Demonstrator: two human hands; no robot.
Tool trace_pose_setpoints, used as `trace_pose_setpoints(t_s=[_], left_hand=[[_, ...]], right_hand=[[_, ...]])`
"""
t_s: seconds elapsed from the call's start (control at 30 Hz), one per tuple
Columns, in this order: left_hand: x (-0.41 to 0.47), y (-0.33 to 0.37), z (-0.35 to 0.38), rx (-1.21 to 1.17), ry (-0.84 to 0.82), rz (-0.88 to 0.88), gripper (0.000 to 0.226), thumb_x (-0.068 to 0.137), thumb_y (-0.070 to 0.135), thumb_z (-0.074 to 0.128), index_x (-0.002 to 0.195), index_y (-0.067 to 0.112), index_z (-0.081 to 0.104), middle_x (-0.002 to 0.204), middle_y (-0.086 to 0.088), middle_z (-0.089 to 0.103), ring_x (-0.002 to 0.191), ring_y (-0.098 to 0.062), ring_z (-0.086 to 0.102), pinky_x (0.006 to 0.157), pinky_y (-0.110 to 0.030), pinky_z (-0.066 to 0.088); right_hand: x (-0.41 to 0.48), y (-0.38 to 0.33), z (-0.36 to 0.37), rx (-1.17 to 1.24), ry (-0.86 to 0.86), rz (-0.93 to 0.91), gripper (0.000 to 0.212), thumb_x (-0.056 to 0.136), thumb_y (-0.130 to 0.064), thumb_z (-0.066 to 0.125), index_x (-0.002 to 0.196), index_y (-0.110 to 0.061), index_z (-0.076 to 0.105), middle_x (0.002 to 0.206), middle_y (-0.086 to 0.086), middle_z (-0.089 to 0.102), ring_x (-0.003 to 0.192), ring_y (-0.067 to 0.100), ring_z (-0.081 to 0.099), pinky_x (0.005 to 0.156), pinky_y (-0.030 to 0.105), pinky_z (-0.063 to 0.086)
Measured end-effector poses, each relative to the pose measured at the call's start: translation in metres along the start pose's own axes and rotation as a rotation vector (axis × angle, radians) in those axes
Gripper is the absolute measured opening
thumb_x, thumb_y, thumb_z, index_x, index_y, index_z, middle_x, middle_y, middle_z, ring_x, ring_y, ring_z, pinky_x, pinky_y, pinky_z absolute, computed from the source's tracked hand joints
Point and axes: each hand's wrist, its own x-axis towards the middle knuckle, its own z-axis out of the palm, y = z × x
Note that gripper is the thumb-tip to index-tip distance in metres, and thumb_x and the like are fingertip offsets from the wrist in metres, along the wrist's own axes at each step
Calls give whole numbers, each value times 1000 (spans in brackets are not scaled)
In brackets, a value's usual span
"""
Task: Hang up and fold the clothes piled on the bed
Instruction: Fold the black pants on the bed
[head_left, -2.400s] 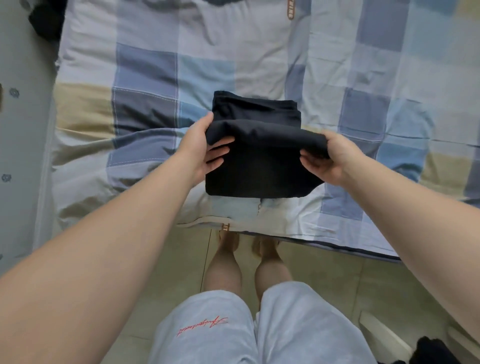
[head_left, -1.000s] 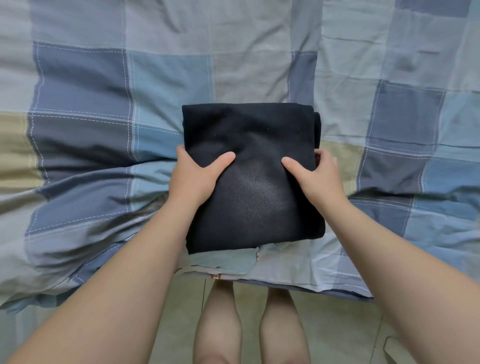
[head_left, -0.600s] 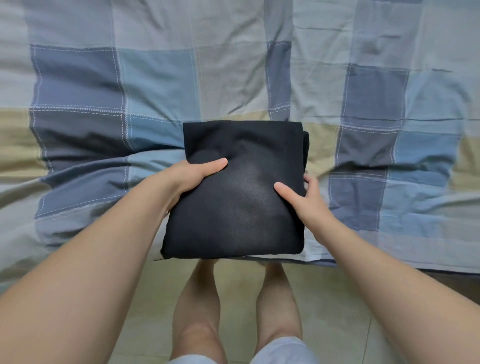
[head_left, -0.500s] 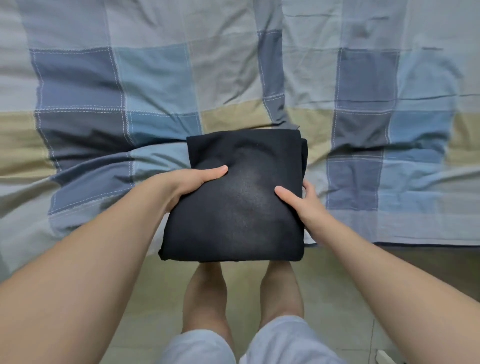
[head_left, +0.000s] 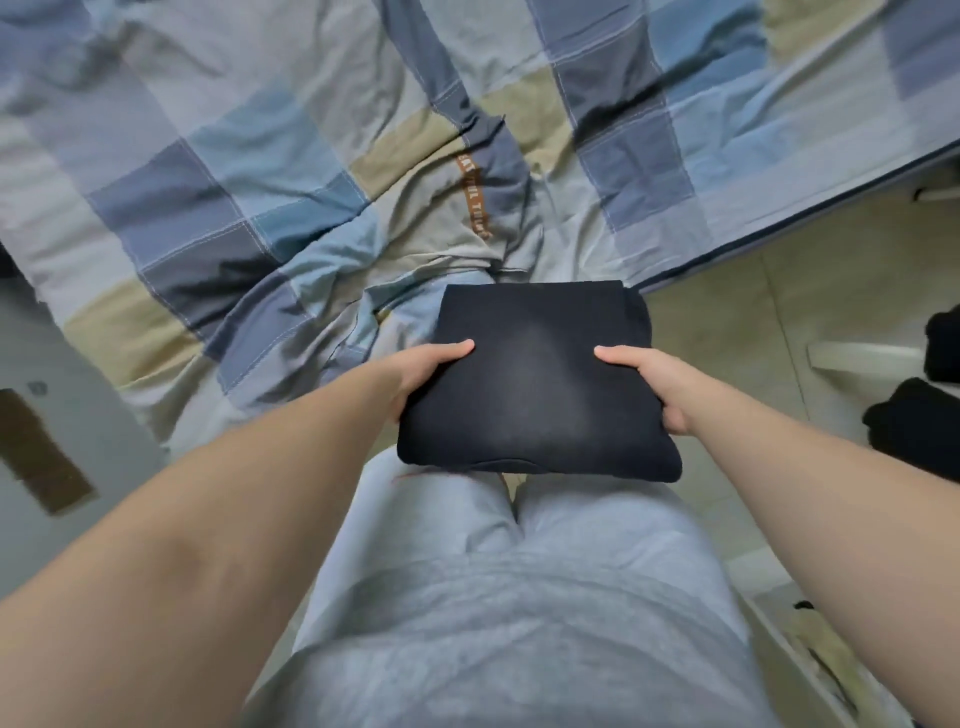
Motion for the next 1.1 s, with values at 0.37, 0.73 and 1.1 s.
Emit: trace_pose_setpoints(t_s=[0.37, 0.73, 1.1], left_hand=[[-55, 12, 109, 504, 204, 122, 75, 76, 69, 71, 127, 14, 62, 111, -7, 67, 99, -28, 65, 100, -38, 46], [-102, -27, 306, 801, 172, 284, 90, 63, 73, 78, 126, 10, 63, 114, -7, 70, 104, -30, 66, 104, -44, 49], [-131, -134, 561, 1222, -69, 486, 74, 44, 79, 81, 92, 25, 68, 85, 11, 78, 87, -15, 74, 83, -32, 58]], right_hand=[[-83, 116, -44, 465, 294, -144, 48, 76, -31, 83, 120, -16, 68, 110, 6, 74, 98, 28, 71, 93, 41, 56], [-154, 293, -153, 984, 420, -427, 31, 75, -27, 83, 103, -22, 71, 91, 0, 79, 79, 21, 76, 66, 31, 56], [-236, 527, -258, 1377, 668, -699, 27, 83, -22, 78, 107, -32, 70, 97, -10, 78, 83, 11, 75, 61, 23, 57]])
